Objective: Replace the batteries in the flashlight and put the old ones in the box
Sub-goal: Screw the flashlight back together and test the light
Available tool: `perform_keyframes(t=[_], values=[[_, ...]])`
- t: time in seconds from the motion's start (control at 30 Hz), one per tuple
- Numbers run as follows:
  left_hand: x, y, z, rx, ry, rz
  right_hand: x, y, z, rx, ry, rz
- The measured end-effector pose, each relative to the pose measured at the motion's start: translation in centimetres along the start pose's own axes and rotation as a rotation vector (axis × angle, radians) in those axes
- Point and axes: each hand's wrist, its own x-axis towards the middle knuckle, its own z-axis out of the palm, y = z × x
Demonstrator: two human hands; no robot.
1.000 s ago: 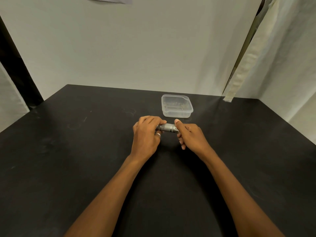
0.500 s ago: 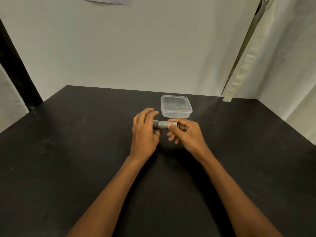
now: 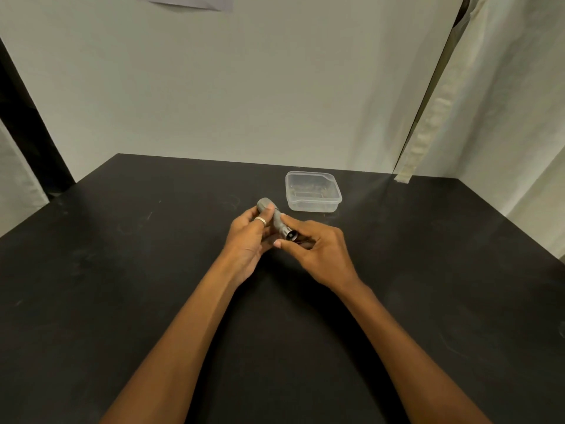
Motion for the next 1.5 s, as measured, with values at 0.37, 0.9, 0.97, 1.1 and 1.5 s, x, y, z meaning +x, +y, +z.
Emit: perform_keyframes(t=[0.37, 0.9, 0.97, 1.1, 1.5], values=[[0.2, 0.6, 0.1, -0.129, 0.013, -0.074, -1.1, -0.8, 1.4, -0.272, -0.166, -0.186], [0.7, 0.0, -0.1, -0.087, 0.02, -0.061, -1.2, -2.2, 1.3, -0.392, -0.198, -0.167], [0.8, -0.1, -0.2, -0.082, 0.019, -0.055, -1.2, -2.0, 1.2, -0.372, -0.194, -0.162], [1.0, -0.4, -0.2, -0.055, 0.01, -0.032, -1.1, -1.6, 1.1, -0.35, -0.189, -0.161], [0.9, -0.4, -0.3, -0.068, -0.018, -0.048, -1.1, -1.3, 1.2, -0.368, -0.223, -0.135]])
